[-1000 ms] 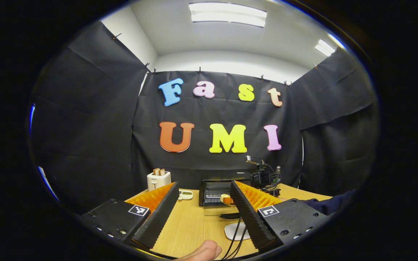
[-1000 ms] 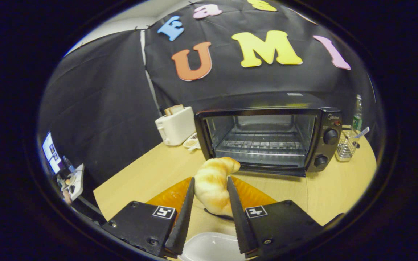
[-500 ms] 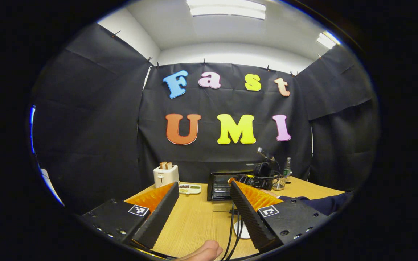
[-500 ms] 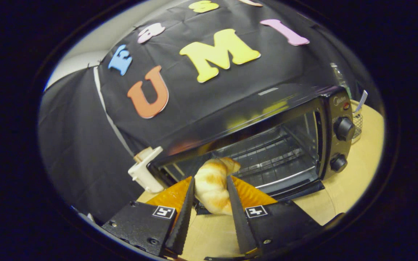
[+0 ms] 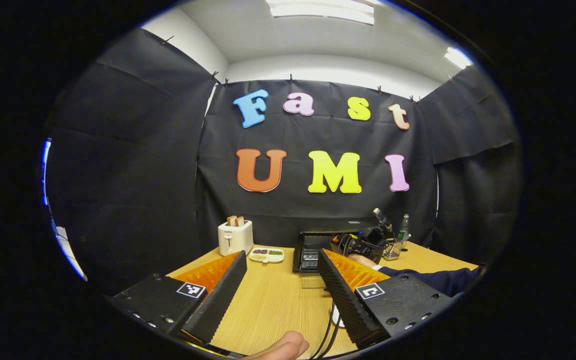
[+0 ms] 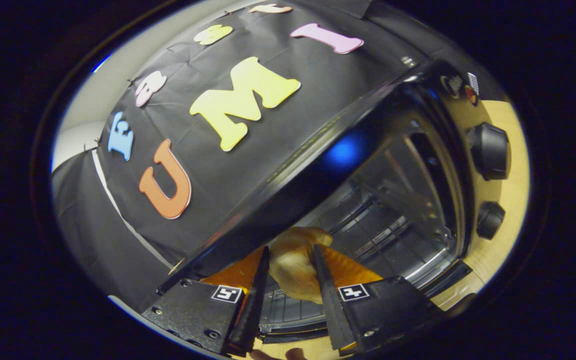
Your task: Open the electric oven with the left hand, put the food in, and close the electric oven.
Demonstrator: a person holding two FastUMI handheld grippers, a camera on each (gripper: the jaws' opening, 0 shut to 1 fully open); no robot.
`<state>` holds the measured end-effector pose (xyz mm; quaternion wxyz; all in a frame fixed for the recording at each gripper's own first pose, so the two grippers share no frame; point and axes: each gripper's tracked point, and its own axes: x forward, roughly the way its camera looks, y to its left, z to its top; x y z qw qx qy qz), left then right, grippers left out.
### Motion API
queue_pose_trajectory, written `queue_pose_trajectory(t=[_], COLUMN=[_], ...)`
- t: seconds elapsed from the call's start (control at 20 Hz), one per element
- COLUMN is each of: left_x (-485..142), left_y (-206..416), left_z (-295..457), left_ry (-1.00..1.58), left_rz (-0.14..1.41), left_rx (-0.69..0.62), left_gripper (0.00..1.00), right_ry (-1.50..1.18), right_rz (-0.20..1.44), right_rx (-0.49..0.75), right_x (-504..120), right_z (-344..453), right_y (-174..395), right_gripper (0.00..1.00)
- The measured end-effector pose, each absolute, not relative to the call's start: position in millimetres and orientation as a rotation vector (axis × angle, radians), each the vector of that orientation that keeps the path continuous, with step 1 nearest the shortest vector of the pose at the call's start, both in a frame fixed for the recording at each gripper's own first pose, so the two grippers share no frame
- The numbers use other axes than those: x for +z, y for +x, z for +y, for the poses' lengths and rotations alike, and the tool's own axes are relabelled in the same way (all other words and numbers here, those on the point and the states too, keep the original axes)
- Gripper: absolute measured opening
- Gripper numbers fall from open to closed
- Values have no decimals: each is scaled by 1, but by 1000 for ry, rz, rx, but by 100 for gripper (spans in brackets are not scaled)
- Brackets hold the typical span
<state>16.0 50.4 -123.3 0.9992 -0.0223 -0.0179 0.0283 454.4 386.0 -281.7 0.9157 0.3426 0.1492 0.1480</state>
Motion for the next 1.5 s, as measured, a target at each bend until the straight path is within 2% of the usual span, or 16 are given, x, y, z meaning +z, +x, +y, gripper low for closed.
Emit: queue_pose_trajectory(t=[0.25,0.65,0.8,0.85,0.9,0.95,1.0,1.05,1.1,1.15,1.25,1.35,1.5], left_x=[-124,-111,-111,-112,-113,-115,-116,-118,-118,-116,-120,-124,-131], left_y=[17,6,5,6,9,9,9,10,9,9,17,26,47], left_z=[51,41,27,24,21,16,13,11,9,6,-6,-13,-33], left_ry=[-40,-15,2,3,2,4,12,30,46,54,40,26,7], left_rz=[-27,-55,-47,-42,-37,-35,-24,-18,-13,-23,-9,15,44], left_rx=[62,56,33,33,33,29,31,39,40,32,-1,-8,-40], left_gripper=[93,93,93,93,93,93,93,93,94,94,94,94,94], right_ry=[650,493,418,409,407,399,376,345,302,249,164,136,170], right_rz=[301,314,322,317,315,325,335,322,287,238,103,7,-93], right_rx=[312,372,419,436,450,476,497,500,480,462,419,356,340], right_x=[-281,-252,-235,-225,-215,-208,-201,-190,-178,-163,-124,-94,-53], right_z=[382,359,347,341,334,329,323,312,297,281,248,212,175], right_y=[436,365,326,311,296,280,264,250,240,229,202,173,123], right_gripper=[87,92,99,94,100,99,94,99,95,99,99,100,100])
